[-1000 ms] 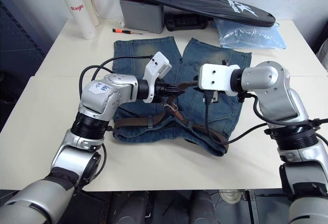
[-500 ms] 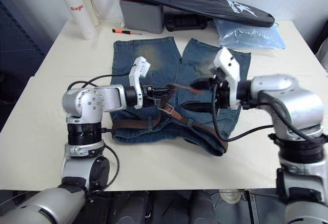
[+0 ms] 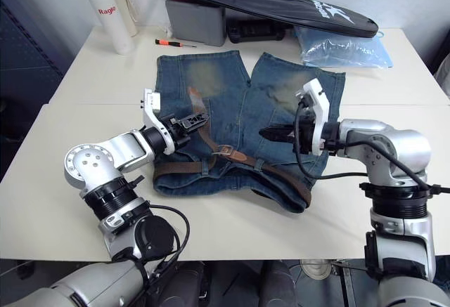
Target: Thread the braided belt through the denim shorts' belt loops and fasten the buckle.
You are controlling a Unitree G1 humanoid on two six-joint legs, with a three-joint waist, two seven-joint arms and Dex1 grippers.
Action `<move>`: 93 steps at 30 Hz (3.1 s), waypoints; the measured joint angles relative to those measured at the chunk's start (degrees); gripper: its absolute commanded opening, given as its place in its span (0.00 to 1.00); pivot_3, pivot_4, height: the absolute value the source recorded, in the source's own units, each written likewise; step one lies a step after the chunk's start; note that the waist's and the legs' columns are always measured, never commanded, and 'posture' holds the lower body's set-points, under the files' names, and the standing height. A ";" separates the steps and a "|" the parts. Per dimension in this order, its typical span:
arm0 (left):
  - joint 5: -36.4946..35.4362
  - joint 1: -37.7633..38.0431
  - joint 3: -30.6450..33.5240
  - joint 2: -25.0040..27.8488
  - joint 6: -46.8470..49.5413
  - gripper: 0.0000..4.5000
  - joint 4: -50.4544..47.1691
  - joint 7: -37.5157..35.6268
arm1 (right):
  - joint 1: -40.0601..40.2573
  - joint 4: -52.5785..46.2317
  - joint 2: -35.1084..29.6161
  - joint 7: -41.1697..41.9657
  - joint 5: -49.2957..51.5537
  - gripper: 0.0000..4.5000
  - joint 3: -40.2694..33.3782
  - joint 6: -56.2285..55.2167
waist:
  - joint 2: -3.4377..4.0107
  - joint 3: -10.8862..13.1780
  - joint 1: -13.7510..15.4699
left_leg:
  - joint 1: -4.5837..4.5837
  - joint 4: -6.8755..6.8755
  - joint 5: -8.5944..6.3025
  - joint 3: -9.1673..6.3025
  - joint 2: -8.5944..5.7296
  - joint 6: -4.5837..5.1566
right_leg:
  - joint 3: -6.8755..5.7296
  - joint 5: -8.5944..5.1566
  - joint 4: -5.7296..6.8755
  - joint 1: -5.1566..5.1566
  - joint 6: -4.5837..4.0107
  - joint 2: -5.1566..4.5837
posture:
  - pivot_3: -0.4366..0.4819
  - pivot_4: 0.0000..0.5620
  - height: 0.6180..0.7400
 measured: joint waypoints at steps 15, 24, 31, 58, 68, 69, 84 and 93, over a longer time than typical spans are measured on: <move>-21.92 0.74 8.17 -0.85 0.43 0.00 -4.91 21.61 | -0.25 -1.23 10.08 -4.18 -0.99 0.04 12.70 -4.92 | -0.04 0.02 -0.50 | 0.02 -0.01 -0.04 0.00 0.02 -0.08 | 0.03 0.00 -0.01 -0.01 0.00 0.02 | 0.48 0.27 1.00; -27.11 2.70 6.46 -0.78 0.36 0.00 -4.92 25.37 | 0.88 -0.71 13.26 -5.31 -2.48 0.04 15.40 -7.48 | -0.04 0.02 -0.61 | 0.07 -0.02 -0.05 0.02 0.02 -0.08 | 0.07 0.00 0.01 -0.01 0.00 0.05 | 0.48 0.27 1.00; -27.37 8.00 3.14 -0.46 0.10 0.00 -4.77 25.34 | 0.98 1.32 14.77 -5.93 -3.33 0.04 15.88 -9.51 | -0.05 0.02 -0.82 | 0.06 -0.02 -0.05 0.02 0.03 -0.08 | 0.08 0.00 0.00 -0.01 0.00 0.07 | 0.48 0.27 1.00; -32.01 14.04 -1.85 0.47 -5.55 0.00 -3.93 27.45 | 0.50 6.74 11.24 0.42 -12.79 0.04 23.67 -18.29 | -0.06 0.01 -0.43 | 0.07 -0.01 -0.07 0.04 0.05 -0.09 | 0.09 0.00 -0.03 -0.01 0.00 0.09 | 0.48 0.27 1.00; -36.12 15.75 -4.50 4.51 -8.68 0.00 -2.25 28.78 | 0.54 10.13 13.16 3.96 -14.19 0.04 24.44 -22.02 | -0.07 0.00 -1.23 | 0.09 -0.04 -0.08 0.04 0.07 -0.10 | 0.10 0.00 -0.03 -0.01 0.00 0.11 | 0.48 0.27 1.00; -36.31 15.75 -4.62 4.64 -9.08 0.00 -2.11 28.91 | 0.57 10.38 13.28 4.18 -14.28 0.04 24.53 -22.38 | -0.07 0.00 -1.30 | 0.09 -0.04 -0.08 0.05 0.07 -0.11 | 0.10 0.00 -0.03 -0.01 0.00 0.11 | 0.48 0.27 1.00; -47.96 20.22 -11.04 9.85 -20.13 0.00 1.21 31.22 | 0.50 19.32 16.85 8.58 -16.03 0.04 24.31 -32.11 | -0.31 -0.15 -1.61 | 0.47 -0.03 -0.24 0.39 0.65 -0.39 | 0.48 0.06 -0.06 0.05 -0.20 0.74 | 0.48 0.27 1.00; -52.84 22.69 -16.05 13.41 -25.57 0.00 1.57 32.98 | 0.87 22.90 19.48 11.36 -13.87 0.04 20.67 -32.42 | -0.31 -0.15 -1.40 | 0.79 -0.11 -0.38 0.82 0.81 -0.44 | 0.93 0.04 -0.05 0.04 -0.30 0.91 | 0.48 0.27 1.00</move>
